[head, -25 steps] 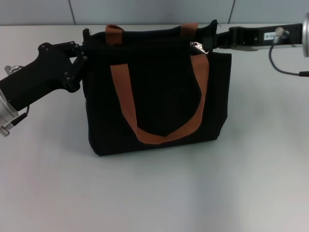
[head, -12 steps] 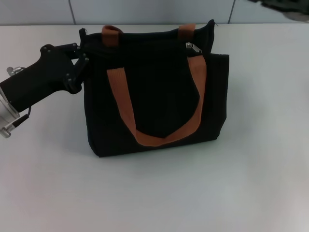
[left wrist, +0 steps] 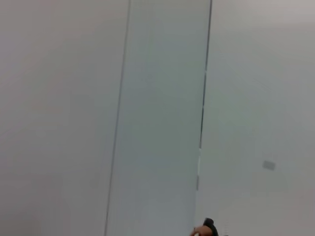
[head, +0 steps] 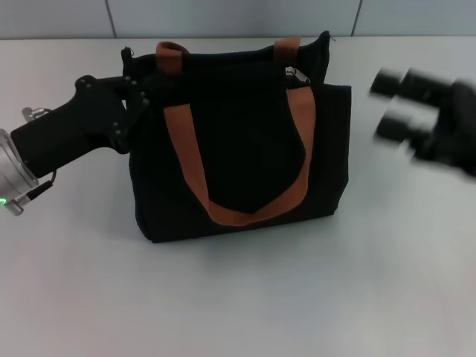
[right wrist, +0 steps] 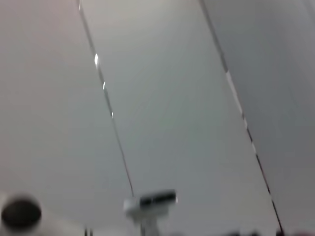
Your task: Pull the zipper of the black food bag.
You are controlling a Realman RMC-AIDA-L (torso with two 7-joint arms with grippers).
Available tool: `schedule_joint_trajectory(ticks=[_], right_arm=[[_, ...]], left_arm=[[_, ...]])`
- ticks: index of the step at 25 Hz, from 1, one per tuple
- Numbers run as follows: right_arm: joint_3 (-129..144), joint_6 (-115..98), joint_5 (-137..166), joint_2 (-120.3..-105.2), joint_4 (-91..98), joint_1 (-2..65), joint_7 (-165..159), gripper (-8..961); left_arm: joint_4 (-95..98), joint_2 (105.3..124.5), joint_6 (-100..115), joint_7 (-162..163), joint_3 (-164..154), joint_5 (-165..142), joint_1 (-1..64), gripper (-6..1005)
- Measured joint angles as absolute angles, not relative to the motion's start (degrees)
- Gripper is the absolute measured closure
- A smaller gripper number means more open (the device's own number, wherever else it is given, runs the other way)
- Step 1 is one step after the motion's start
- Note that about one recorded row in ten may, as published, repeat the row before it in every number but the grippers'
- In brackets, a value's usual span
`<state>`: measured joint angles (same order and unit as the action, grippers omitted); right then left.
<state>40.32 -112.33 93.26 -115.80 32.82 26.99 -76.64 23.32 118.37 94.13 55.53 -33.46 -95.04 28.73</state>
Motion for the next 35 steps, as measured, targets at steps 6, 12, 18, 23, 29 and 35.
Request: schedule_joint_trajectory(ticks=[6, 12, 18, 23, 29, 35], right_arm=[[40.30, -108.80, 107.73, -118.51, 31.52, 26.90, -62.77, 246], [41.06, -107.01, 111.30, -119.04, 31.00, 27.48, -60.37, 202], [41.05, -106.21, 111.30, -119.07, 30.95, 27.49, -60.02, 149], [41.04, -105.93, 111.25, -119.12, 30.93, 27.58, -59.96, 149], [41.07, -103.88, 111.40, -119.18, 30.02, 27.97, -59.93, 149], [41.21, -103.32, 111.39, -119.24, 29.69, 28.04, -59.90, 149]], left_arm=[[23.72, 117.98, 93.14, 58.18, -34.21, -95.12, 28.79, 872], [23.81, 117.34, 92.98, 61.09, -34.21, -95.18, 28.57, 869], [24.35, 116.95, 92.82, 65.17, -34.50, -95.34, 27.70, 865], [26.50, 115.63, 94.00, 68.48, -35.24, -97.04, 26.40, 862], [31.36, 113.17, 98.32, 75.05, -34.03, -97.20, 23.49, 615], [32.04, 113.03, 106.96, 73.26, -28.42, -96.87, 22.68, 438]])
